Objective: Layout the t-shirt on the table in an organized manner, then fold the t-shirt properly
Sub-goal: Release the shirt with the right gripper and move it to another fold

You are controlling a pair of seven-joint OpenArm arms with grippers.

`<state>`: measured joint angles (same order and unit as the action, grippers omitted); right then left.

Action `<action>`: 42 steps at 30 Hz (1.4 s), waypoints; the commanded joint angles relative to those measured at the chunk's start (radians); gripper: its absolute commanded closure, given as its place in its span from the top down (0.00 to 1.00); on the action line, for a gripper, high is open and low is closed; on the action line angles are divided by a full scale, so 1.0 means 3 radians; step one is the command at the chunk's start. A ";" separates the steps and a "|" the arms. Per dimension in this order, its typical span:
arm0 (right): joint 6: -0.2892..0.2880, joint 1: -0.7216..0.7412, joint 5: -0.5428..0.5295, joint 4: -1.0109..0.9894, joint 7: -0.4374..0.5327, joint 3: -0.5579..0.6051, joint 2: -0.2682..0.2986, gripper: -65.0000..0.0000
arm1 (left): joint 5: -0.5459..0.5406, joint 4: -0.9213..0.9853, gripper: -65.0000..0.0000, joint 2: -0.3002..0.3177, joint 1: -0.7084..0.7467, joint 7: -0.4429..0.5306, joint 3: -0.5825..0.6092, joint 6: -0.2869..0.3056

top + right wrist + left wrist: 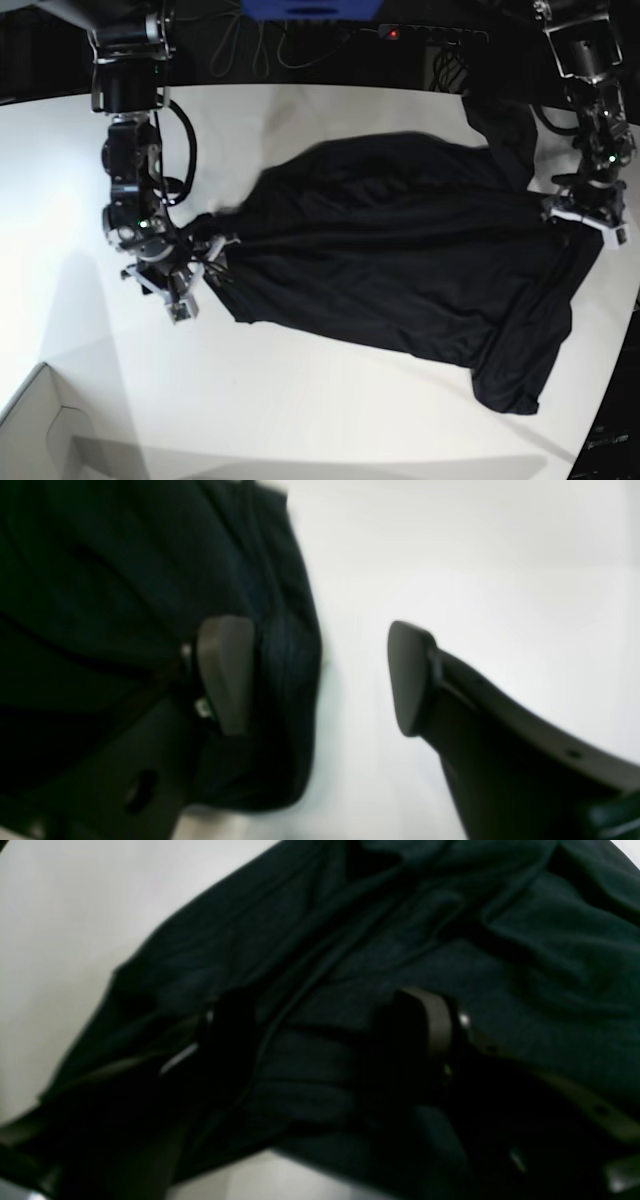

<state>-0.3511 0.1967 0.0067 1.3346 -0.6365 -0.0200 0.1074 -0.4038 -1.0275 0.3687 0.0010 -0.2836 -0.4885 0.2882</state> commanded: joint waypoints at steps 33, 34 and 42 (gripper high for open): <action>-0.0407 -0.2290 -0.0025 0.2249 0.0355 0.1026 0.0289 0.08 | 0.0014 -0.0904 0.64 -0.0111 0.0628 -0.0116 -0.0389 -0.0043; -0.0407 -0.2290 -0.0025 0.2249 0.0355 0.1056 0.0304 0.13 | 0.0014 -0.0904 0.64 -0.0111 0.0628 -0.0116 -0.0389 -0.0043; -0.0407 -0.2284 -0.0025 0.2341 0.0401 0.0796 0.0284 0.40 | 0.0014 -0.0910 0.64 -0.0111 0.0628 -0.0116 -0.0389 -0.0043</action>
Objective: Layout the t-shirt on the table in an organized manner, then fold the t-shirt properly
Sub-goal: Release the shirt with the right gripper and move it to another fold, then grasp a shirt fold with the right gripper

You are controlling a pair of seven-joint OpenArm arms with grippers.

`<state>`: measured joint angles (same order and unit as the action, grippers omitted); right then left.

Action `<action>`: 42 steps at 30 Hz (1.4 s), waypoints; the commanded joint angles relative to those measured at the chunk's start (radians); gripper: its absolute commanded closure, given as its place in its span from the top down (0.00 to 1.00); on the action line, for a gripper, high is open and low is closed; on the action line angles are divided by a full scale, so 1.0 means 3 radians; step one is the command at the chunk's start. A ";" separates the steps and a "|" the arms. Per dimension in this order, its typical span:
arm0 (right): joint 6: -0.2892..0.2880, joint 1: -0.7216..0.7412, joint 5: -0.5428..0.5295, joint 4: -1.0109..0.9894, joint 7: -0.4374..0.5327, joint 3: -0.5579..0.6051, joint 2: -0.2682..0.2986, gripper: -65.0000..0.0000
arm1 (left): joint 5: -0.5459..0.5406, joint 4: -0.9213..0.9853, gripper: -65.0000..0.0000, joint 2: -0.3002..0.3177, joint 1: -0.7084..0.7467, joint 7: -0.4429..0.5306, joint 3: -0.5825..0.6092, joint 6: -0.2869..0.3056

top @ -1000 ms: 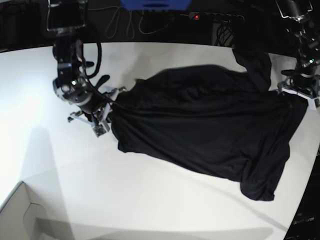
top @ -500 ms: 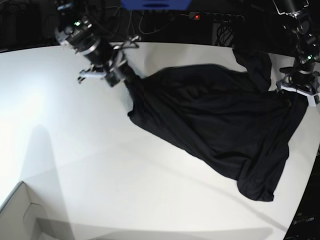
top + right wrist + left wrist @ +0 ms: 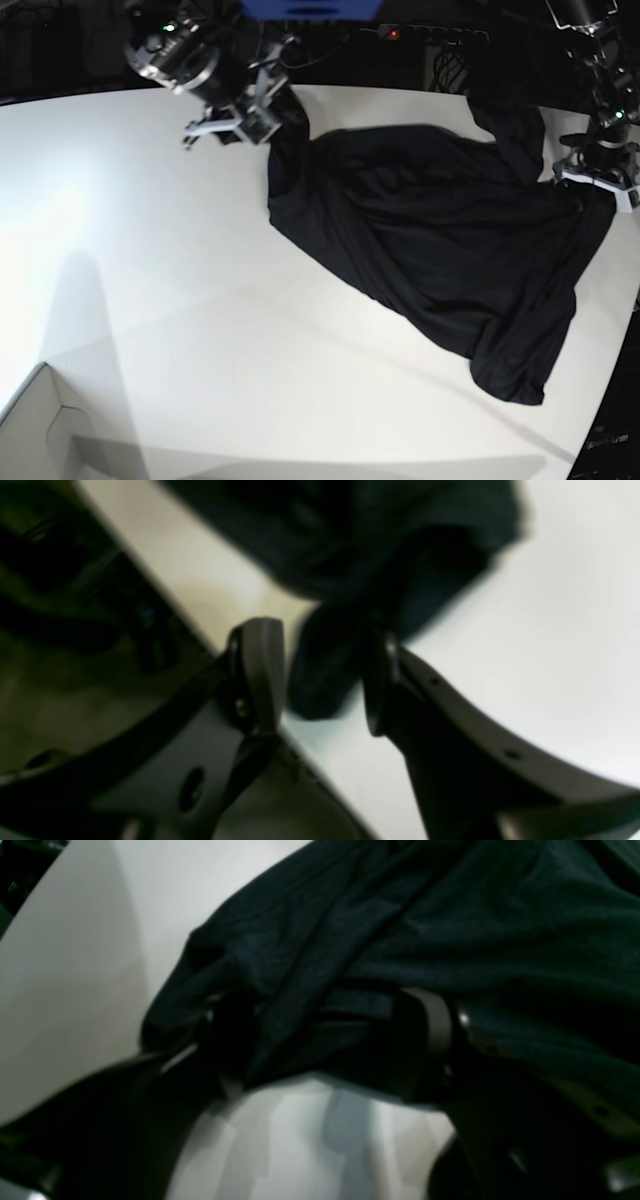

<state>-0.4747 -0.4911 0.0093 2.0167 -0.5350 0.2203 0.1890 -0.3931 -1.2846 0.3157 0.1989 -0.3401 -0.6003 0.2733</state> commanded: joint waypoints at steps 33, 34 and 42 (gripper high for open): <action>-0.0179 0.2023 -0.0049 -0.2127 -0.0168 -0.0210 -0.0714 0.24 | -0.0012 -0.0063 0.64 0.0060 -0.0011 0.0072 -0.0017 0.0007; -0.0302 0.2023 -0.0049 -0.2117 -0.0168 -0.0210 -0.0714 0.11 | -0.0012 -0.0063 0.64 0.0060 -0.0011 0.0072 -0.0017 0.0007; -0.0435 0.1890 -0.0044 -0.1196 -0.0214 -0.0210 -0.0720 0.00 | 0.0004 -0.0047 0.64 0.0060 -0.0011 0.0072 -0.0017 0.0007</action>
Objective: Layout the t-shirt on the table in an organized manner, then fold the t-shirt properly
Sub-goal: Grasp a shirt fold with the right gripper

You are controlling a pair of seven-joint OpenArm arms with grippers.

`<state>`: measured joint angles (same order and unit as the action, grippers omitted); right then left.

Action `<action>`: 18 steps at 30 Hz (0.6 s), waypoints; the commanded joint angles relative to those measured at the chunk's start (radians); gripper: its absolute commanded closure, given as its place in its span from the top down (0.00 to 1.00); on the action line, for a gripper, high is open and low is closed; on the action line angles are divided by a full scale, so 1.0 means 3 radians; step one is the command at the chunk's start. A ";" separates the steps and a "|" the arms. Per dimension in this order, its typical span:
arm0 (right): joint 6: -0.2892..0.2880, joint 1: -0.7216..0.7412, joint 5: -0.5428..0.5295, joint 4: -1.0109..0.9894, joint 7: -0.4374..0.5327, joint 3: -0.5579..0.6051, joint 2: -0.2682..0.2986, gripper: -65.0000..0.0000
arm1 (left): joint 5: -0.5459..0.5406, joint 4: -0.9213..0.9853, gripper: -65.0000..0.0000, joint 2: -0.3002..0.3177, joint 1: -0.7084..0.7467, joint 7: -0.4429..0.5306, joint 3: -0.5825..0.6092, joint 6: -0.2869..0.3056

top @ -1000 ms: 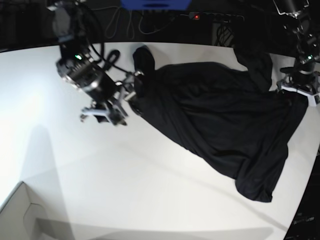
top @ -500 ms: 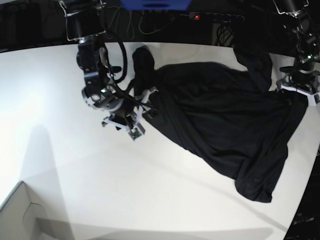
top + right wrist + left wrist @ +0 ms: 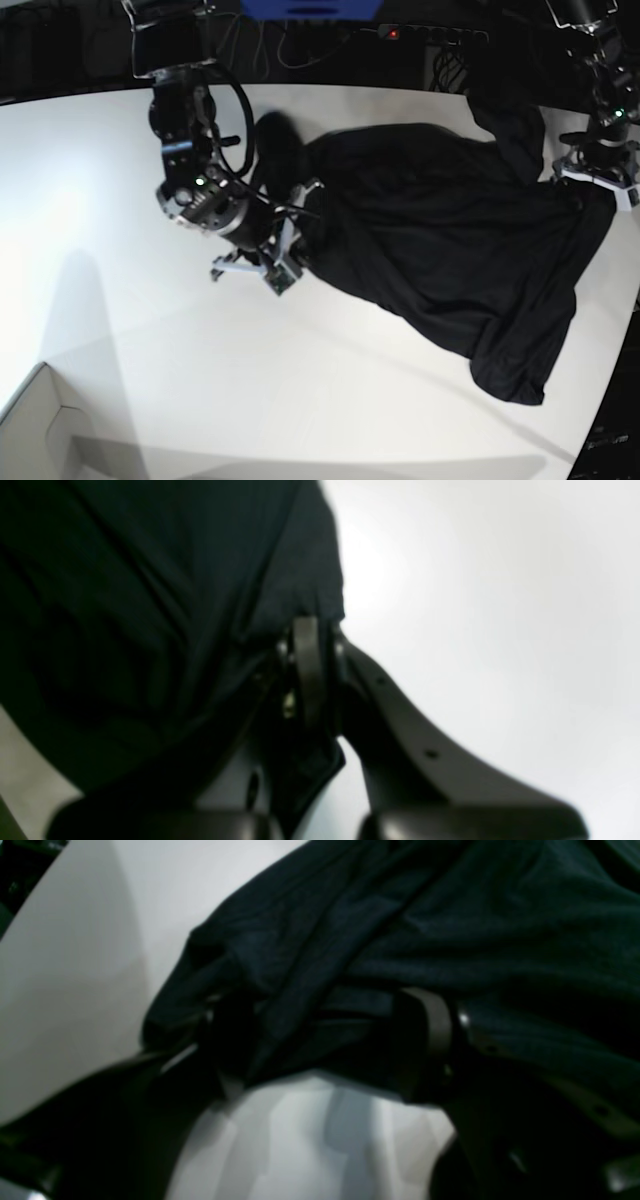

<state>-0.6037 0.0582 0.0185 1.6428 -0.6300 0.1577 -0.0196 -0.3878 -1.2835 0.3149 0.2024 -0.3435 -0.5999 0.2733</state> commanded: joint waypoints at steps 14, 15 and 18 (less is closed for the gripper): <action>-0.0011 -0.0135 -0.0080 0.1359 -0.0092 -0.0140 -0.0075 0.00 | 0.0001 -0.0046 0.64 0.0063 -0.0022 0.0084 -0.0018 0.0007; -0.0011 -0.0130 -0.0080 0.1359 -0.0092 -0.0160 -0.0080 0.00 | 0.0001 -0.0036 0.64 0.0068 -0.0028 0.0084 -0.0018 0.0007; -0.0011 -0.0104 -0.0080 0.1359 -0.0092 -0.0227 -0.0080 0.00 | 0.0001 0.0077 0.64 0.0078 -0.0033 0.0084 -0.0023 0.0007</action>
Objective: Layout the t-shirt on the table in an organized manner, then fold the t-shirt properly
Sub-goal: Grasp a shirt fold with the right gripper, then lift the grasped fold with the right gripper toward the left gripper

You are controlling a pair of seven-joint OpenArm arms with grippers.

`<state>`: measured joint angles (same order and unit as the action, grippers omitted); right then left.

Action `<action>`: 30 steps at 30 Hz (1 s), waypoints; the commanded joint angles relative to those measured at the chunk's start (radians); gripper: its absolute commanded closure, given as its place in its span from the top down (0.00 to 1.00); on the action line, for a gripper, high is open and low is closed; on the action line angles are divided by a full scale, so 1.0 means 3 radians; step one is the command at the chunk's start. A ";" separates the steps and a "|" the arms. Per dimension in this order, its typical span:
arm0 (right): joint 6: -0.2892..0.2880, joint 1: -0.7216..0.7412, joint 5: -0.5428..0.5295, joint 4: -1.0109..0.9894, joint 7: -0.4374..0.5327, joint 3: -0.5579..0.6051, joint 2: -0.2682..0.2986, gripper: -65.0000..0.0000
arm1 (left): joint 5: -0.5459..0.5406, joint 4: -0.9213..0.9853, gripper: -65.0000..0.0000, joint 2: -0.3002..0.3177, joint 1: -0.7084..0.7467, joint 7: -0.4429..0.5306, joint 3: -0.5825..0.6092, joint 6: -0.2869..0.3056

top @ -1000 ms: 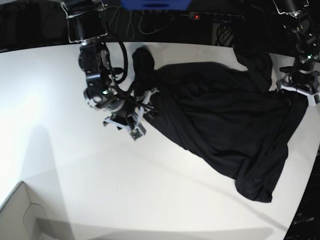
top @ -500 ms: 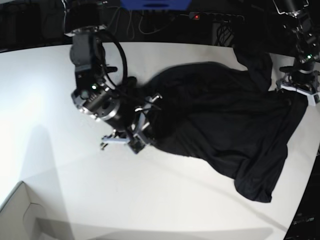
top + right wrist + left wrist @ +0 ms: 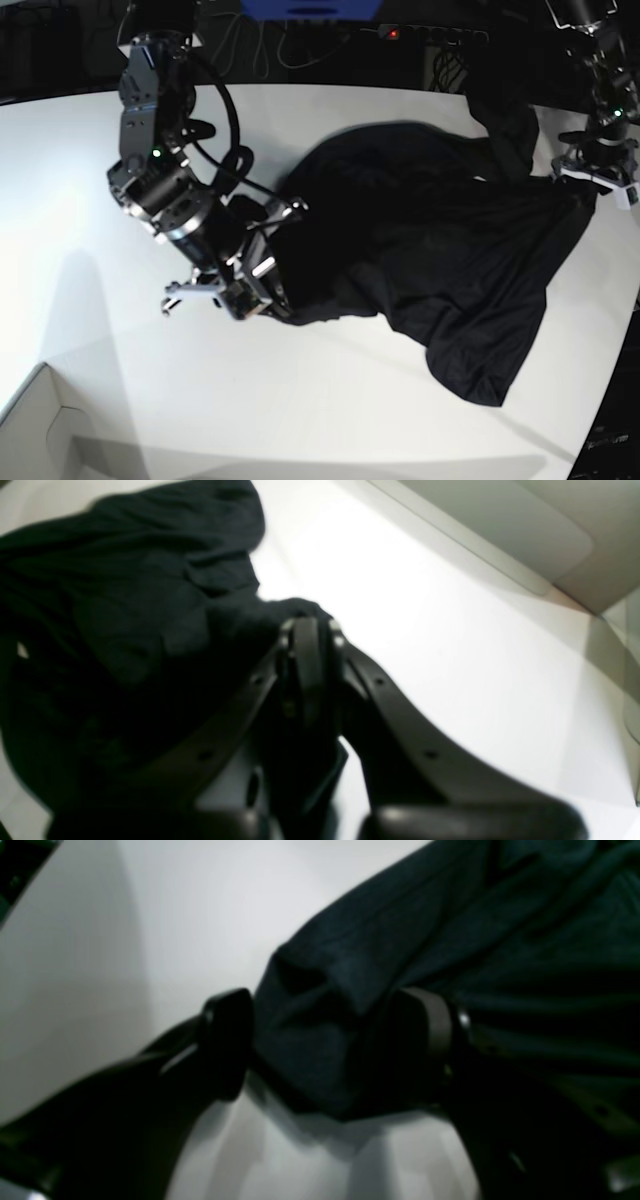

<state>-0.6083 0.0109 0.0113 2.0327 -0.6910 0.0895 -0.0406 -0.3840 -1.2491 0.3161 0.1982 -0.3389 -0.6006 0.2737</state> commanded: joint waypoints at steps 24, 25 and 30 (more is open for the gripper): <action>0.0005 -0.0468 -0.0040 0.0004 0.0112 0.0262 -0.0026 0.00 | -0.0012 0.0443 0.64 -0.0038 -0.0719 -0.0116 0.0542 0.0006; 0.0005 -0.0514 -0.0040 0.0004 0.0112 0.0323 -0.0026 0.00 | 0.0096 0.0535 0.64 -0.0049 -0.0750 -0.0110 0.0537 0.0006; 0.0005 -0.0816 -0.0040 -0.0007 0.0117 0.0835 -0.0005 0.00 | 0.0295 0.0607 0.64 -0.0043 -0.0740 -0.0075 0.0532 0.0006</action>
<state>-0.6052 -0.2432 0.0193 2.0148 -0.6838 0.3416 -0.0360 -0.3138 -1.0710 0.2935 -0.0269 -0.3096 -0.4385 0.2852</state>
